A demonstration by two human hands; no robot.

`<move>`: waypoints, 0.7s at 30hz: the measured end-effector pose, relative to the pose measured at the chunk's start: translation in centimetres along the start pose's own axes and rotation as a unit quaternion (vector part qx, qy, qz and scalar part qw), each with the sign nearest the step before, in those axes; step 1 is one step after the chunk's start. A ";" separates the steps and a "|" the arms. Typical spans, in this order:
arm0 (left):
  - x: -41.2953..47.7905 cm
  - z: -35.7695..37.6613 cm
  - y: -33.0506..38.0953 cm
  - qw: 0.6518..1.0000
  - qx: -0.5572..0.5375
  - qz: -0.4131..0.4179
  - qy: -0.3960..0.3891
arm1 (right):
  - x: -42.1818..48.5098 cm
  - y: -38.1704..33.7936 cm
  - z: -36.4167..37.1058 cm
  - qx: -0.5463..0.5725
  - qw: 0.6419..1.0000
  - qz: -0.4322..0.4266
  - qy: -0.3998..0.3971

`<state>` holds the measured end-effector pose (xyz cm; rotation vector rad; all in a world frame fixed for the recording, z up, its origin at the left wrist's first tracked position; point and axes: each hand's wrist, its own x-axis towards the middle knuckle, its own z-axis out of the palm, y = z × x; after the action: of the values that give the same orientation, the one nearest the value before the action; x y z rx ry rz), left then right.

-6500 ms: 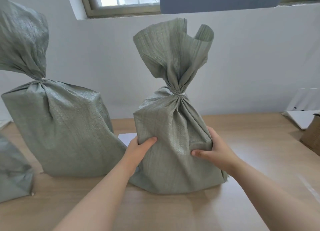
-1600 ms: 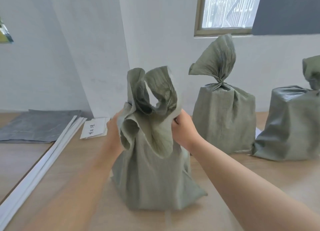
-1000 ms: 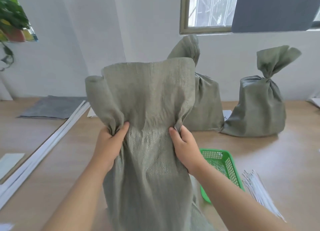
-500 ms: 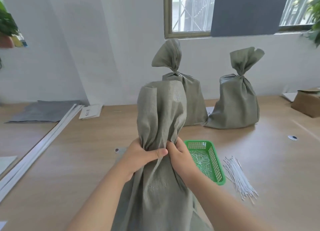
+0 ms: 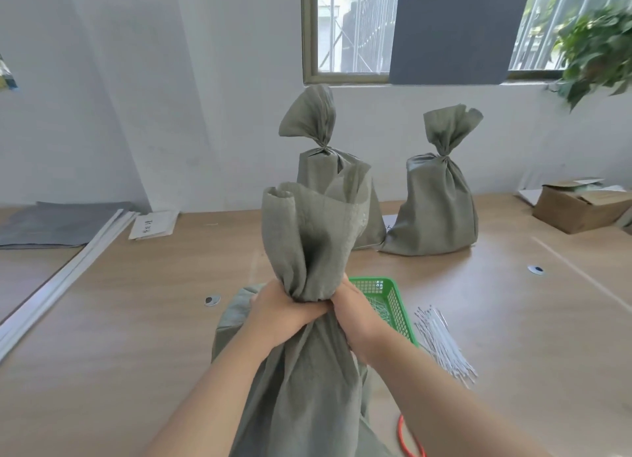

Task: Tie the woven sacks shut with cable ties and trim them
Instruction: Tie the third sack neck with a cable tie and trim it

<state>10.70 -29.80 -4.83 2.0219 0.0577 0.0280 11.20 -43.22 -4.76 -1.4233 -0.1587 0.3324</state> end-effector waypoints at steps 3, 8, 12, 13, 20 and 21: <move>0.1 0.3 -0.3 1.000 0.012 -0.015 0.022 | 0.2 0.5 -1.2 0.065 0.996 -0.016 -0.058; 0.1 1.7 0.9 0.993 0.109 -0.028 0.039 | 0.5 -0.2 -2.1 -0.004 0.993 -0.059 -0.106; 0.1 2.8 0.4 0.995 0.079 -0.053 0.002 | 1.4 -0.8 -1.3 -0.064 0.994 -0.079 -0.027; 0.1 2.9 0.2 0.996 0.082 -0.046 -0.006 | 1.5 -1.0 -1.2 -0.060 0.995 -0.081 -0.007; 0.7 1.5 0.2 0.994 0.088 -0.028 -0.057 | 2.7 -2.9 -1.2 -0.048 0.990 -0.127 -0.049; 0.9 1.4 0.0 0.995 0.088 -0.023 -0.049 | 2.9 -3.0 -1.0 -0.036 0.989 -0.133 -0.059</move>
<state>11.68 -31.04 -5.44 2.1947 0.0461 -0.1097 14.61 -43.55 -2.24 -1.4345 -0.4571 0.1913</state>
